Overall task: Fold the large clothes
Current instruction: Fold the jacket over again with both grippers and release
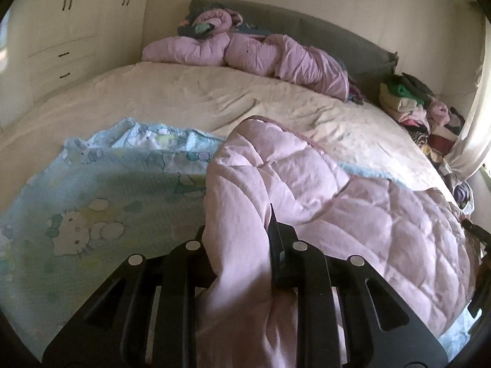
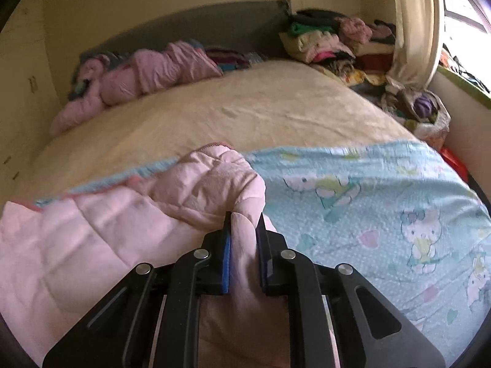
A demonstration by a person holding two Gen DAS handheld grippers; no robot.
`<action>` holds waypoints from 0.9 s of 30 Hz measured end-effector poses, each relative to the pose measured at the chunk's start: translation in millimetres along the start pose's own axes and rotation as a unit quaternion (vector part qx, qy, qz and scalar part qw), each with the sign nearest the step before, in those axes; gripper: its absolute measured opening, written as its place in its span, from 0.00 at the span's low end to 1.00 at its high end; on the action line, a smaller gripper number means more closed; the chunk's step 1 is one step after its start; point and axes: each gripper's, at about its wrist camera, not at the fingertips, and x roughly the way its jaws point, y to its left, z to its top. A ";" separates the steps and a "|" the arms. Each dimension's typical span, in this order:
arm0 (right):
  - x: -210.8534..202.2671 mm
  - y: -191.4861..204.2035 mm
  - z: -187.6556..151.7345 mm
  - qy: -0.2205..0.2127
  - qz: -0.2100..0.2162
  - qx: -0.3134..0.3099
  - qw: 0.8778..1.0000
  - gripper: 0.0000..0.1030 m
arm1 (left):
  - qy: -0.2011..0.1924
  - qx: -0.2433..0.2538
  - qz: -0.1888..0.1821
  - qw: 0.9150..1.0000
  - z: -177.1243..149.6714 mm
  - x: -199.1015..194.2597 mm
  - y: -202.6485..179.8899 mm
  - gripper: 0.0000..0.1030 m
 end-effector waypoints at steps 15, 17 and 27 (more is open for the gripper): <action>52.3 -0.6 -26.2 0.043 -0.016 -0.006 0.999 0.14 | 0.035 -0.005 0.000 0.999 -20.0 42.6 8.2 0.22; 52.1 -0.5 -29.0 0.044 -0.018 -0.005 0.999 0.15 | 0.036 -0.001 0.005 0.999 -20.1 40.0 5.2 0.22; 27.8 -11.1 -26.5 0.062 -0.043 0.009 0.997 0.57 | 0.038 -0.004 0.012 0.999 -17.1 13.0 -5.9 0.55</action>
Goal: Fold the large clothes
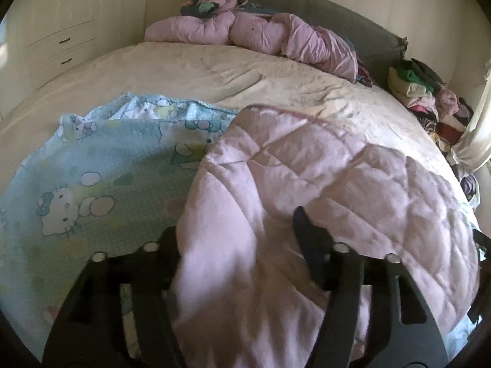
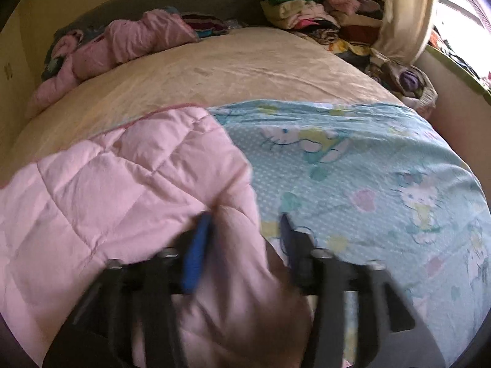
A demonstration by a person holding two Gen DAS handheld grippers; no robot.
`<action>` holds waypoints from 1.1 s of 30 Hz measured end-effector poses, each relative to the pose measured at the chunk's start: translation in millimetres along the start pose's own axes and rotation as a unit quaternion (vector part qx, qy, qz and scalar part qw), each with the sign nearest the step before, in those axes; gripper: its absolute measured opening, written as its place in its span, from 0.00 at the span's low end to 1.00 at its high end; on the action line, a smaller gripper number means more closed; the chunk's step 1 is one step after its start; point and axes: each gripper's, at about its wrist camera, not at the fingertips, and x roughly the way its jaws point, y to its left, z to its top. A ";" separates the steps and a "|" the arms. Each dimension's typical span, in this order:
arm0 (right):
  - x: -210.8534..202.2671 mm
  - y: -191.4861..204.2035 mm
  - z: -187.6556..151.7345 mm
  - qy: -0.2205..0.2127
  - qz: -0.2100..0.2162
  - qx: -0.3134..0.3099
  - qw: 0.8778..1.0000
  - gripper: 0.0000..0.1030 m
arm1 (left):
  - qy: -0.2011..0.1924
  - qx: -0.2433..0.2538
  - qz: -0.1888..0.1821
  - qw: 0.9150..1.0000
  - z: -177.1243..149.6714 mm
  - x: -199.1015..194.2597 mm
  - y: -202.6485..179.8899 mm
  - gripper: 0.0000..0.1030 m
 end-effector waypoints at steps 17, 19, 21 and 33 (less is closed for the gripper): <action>-135.8 16.4 -40.0 -0.081 0.140 -0.060 0.985 0.78 | -0.056 0.041 0.000 0.998 -10.6 -84.7 -35.9 0.84; -145.3 27.2 -48.0 -0.082 0.160 -0.069 0.981 0.78 | -0.056 0.049 -0.014 0.997 -15.4 -92.1 -45.8 0.89; -150.7 33.9 -53.3 -0.082 0.168 -0.074 0.980 0.78 | -0.055 0.053 -0.028 0.997 -21.3 -96.2 -54.4 0.89; -141.9 101.1 -83.1 -0.038 0.195 -0.156 0.968 0.78 | 0.025 0.114 -0.040 0.992 -77.8 -43.2 -105.6 0.90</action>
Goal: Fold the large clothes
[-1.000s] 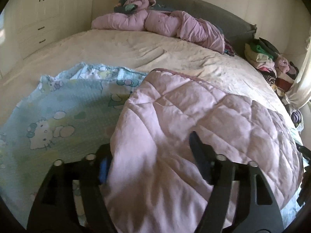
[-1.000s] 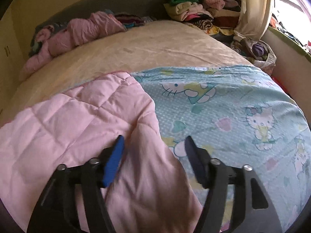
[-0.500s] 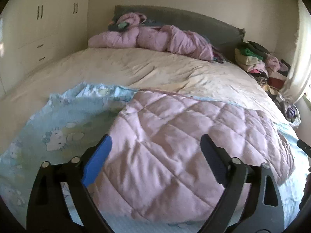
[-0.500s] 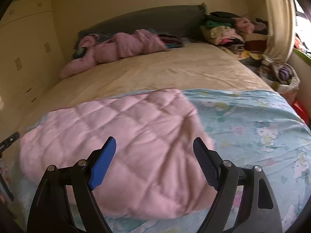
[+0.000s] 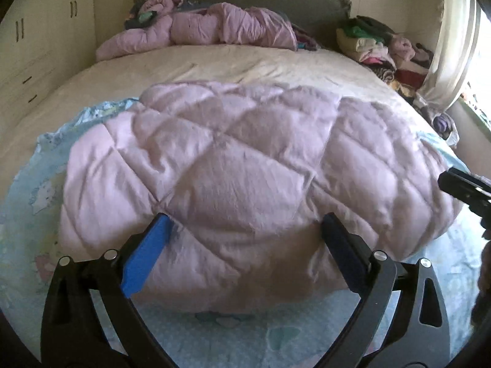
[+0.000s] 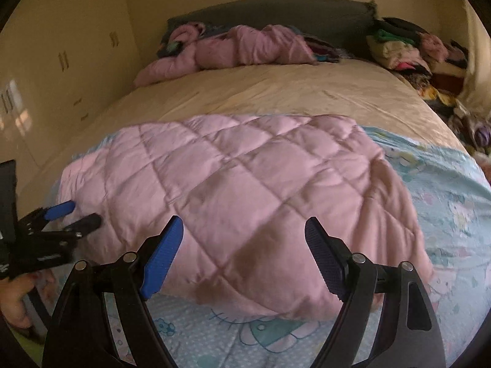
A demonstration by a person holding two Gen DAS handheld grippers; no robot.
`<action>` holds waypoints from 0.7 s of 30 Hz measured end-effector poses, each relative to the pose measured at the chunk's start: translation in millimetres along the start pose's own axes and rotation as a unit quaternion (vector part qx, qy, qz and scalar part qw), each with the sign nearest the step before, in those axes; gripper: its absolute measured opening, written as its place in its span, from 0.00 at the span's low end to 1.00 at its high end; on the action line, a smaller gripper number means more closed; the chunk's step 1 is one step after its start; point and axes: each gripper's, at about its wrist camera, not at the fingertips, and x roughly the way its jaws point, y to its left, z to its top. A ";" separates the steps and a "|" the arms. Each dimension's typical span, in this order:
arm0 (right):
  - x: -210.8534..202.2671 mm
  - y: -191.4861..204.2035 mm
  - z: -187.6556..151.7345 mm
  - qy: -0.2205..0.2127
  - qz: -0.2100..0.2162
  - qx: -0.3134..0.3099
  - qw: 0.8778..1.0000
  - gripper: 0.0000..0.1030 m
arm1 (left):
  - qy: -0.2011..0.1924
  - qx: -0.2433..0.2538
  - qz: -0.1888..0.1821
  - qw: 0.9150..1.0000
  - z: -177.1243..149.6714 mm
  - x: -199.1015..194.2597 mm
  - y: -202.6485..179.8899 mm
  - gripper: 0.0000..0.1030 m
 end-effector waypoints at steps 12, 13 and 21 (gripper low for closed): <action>65.7 19.6 7.0 0.086 -0.028 -0.015 0.996 0.87 | 0.016 -0.011 -0.019 1.000 -9.3 21.9 7.7 0.92; 70.5 17.3 6.6 0.091 -0.024 -0.008 0.996 0.88 | 0.017 -0.010 -0.020 1.000 -9.5 21.8 8.0 0.92; 87.7 13.9 -2.6 0.087 -0.025 0.011 0.996 0.91 | 0.020 -0.008 -0.023 1.000 -6.5 21.9 10.1 0.92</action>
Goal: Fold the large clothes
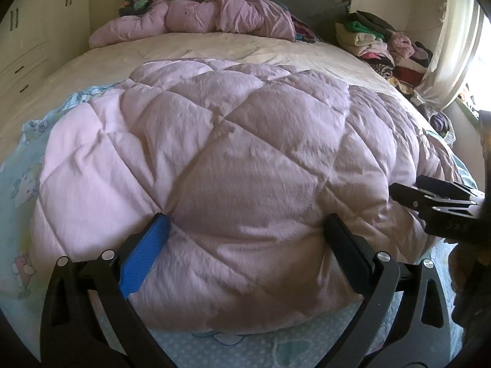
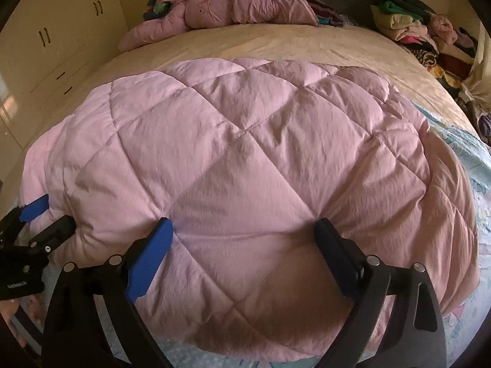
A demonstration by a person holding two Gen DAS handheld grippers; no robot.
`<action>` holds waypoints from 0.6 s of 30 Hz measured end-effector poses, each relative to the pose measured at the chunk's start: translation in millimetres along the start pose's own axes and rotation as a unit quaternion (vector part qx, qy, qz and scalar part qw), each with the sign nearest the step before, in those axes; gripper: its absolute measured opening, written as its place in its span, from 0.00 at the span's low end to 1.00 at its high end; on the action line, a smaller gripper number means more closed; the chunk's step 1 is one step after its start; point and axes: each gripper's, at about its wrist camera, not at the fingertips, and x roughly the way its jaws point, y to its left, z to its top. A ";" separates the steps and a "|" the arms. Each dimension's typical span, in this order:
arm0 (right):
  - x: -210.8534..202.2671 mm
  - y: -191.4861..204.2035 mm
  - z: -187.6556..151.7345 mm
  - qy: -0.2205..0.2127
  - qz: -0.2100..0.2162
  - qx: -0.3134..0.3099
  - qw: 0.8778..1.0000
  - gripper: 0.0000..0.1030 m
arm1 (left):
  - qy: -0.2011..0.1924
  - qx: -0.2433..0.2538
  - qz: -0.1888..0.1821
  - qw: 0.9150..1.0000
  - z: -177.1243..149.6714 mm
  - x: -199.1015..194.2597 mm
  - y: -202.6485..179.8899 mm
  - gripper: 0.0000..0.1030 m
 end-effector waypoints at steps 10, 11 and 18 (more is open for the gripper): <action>-40.6 -8.4 -6.5 -0.020 0.028 0.007 0.999 0.96 | 0.001 -0.004 -0.006 1.000 5.7 -14.9 0.8 0.92; -45.2 -9.1 -7.4 -0.022 0.030 0.010 0.999 0.96 | 0.003 -0.005 -0.004 1.000 5.7 -17.4 0.4 0.92; -74.1 -11.8 -11.3 -0.031 0.052 0.023 0.998 0.96 | -0.005 -0.011 -0.013 1.000 7.9 -36.8 -2.5 0.92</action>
